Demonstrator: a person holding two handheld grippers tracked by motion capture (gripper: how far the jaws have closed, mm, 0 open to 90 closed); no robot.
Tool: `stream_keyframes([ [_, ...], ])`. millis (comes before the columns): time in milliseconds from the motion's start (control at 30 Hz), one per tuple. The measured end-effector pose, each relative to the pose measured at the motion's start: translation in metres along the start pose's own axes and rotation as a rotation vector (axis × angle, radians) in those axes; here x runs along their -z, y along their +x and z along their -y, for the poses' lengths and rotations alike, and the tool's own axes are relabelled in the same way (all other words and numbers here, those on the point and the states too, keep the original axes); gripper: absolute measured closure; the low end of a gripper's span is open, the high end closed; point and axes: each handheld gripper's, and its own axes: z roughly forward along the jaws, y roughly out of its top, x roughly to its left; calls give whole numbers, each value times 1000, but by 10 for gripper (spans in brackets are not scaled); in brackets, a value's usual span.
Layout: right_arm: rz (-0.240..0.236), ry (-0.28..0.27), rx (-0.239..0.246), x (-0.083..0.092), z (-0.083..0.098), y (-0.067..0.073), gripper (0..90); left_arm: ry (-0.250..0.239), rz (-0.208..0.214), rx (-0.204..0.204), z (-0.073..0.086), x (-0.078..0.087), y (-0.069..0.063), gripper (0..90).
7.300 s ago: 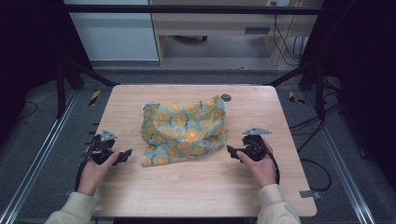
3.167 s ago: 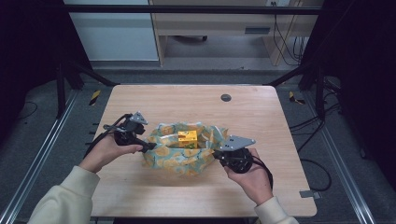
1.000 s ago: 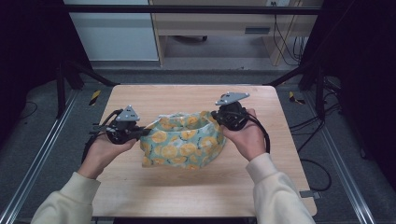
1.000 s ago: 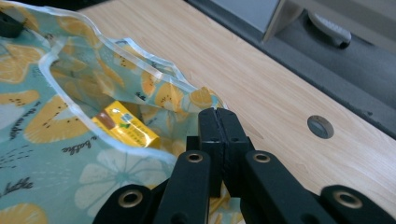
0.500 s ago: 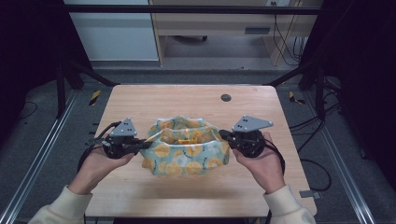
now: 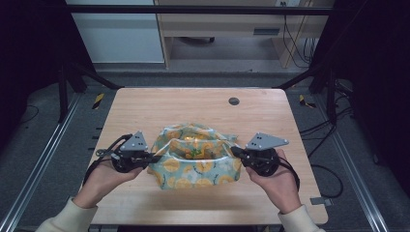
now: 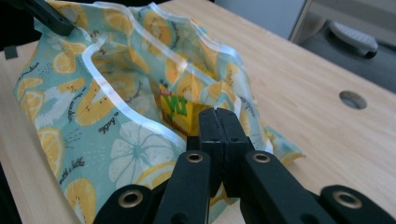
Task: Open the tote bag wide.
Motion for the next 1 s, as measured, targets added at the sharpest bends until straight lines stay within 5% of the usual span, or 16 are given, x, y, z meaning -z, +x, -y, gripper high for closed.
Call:
stream_keyframes([
  [433,-13,90,-47,-27,35,-4,900,89,10,-1,16,-35,-1,880],
  [667,-18,117,-53,-38,40,-8,894,82,9,24,25,-44,0,877],
  [1000,2,115,-51,-40,30,-11,557,81,12,29,27,-49,2,874],
])
